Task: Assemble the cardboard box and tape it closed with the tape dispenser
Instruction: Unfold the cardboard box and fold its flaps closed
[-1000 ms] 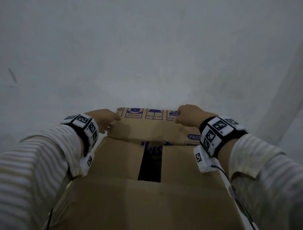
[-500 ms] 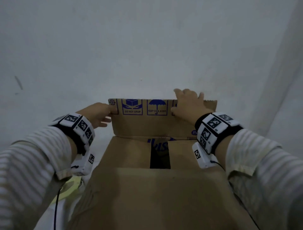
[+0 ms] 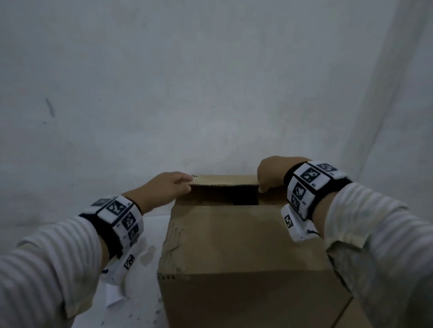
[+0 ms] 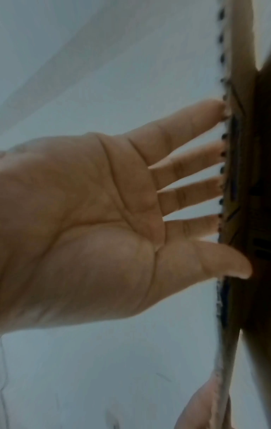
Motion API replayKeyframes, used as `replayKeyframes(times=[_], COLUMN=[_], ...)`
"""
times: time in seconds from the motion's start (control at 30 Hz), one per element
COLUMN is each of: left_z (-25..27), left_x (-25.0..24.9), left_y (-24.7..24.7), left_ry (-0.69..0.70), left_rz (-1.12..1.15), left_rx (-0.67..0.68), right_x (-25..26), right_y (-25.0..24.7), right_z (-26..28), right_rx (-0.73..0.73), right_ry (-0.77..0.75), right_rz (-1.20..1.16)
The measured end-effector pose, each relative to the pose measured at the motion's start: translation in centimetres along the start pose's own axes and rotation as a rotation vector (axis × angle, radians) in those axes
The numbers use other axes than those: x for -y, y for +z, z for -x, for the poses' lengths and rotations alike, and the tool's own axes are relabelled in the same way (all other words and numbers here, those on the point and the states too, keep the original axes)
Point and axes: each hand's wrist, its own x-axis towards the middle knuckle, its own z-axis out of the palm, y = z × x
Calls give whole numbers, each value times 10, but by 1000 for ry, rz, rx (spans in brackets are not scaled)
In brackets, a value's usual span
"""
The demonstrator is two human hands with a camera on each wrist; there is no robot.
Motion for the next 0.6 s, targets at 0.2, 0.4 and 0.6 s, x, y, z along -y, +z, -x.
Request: replayKeyframes(times=[0.2, 0.4, 0.6], left_z=[28, 41, 51], left_x=[6, 5, 10], left_y=[34, 38, 24], left_ry=[101, 84, 75], left_rz=[-377, -328, -212], left_rx=[188, 183, 96], right_x=[22, 38, 60], right_y=[22, 18, -6], right_z=[29, 53, 67], right_rx=[286, 357, 73], right_ry=[-58, -90, -197], right_rz=[-88, 47, -81])
